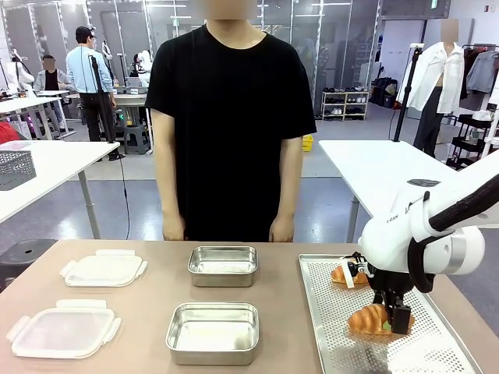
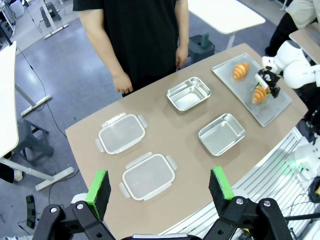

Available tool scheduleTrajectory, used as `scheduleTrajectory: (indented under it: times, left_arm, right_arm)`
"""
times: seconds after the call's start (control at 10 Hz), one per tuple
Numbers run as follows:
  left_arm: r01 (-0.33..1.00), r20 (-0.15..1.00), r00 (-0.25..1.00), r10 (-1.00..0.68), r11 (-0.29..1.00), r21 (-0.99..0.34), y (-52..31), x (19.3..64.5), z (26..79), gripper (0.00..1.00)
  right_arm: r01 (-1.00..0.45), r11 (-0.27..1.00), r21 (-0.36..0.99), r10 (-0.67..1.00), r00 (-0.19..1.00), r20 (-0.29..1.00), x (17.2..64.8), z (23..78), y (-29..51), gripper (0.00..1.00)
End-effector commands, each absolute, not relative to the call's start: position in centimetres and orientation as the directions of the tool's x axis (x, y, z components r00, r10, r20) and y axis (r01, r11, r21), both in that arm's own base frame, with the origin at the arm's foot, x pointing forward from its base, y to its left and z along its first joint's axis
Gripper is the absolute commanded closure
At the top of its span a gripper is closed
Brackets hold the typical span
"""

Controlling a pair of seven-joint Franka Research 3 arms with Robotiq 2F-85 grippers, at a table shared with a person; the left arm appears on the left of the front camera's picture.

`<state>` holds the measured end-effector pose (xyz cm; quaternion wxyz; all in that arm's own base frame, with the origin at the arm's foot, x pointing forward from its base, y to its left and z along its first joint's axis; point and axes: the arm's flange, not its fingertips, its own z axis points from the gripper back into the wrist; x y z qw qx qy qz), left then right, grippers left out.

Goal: Place the bread into the airtight container.
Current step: Pick up a Butter Roll and place it into an empty Airtight Container.

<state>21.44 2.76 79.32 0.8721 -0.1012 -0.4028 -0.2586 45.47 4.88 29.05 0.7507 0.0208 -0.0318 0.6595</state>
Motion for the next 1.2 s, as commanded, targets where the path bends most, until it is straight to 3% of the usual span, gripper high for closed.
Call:
scheduleTrajectory:
  times: [0.0,0.1,0.2,0.3,0.4,1.1]
  left_arm:
    - [0.531,0.755,0.544,-0.367,0.847,0.03,2.7,21.5,79.4,0.0]
    - [0.531,0.755,0.544,-0.367,0.847,0.03,2.7,21.5,79.4,0.0]
    - [0.531,0.755,0.544,-0.367,0.847,0.03,2.7,21.5,79.4,0.0]
    - [0.531,0.755,0.544,-0.367,0.847,0.03,2.7,21.5,79.4,0.0]
    - [0.531,0.755,0.544,-0.367,0.847,0.03,2.7,21.5,79.4,0.0]
    - [0.531,0.755,0.544,-0.367,0.847,0.03,2.7,21.5,79.4,0.0]
  right_arm:
    - [-0.994,0.111,-0.009,0.988,0.109,0.109,45.7,29.4,4.4,0.37]
    - [-0.995,0.101,-0.003,0.987,0.099,0.124,45.5,30.1,4.3,0.42]
    - [-0.995,0.102,0.0,0.988,0.101,0.12,45.4,30.7,4.4,0.56]
    - [-0.995,0.096,0.015,0.987,0.097,0.125,45.4,31.5,4.4,0.61]
    - [-0.996,0.084,0.027,0.988,0.087,0.131,45.2,32.9,4.5,0.73]
    - [-0.991,0.131,0.028,0.987,0.133,0.095,42.3,42.0,9.8,0.72]
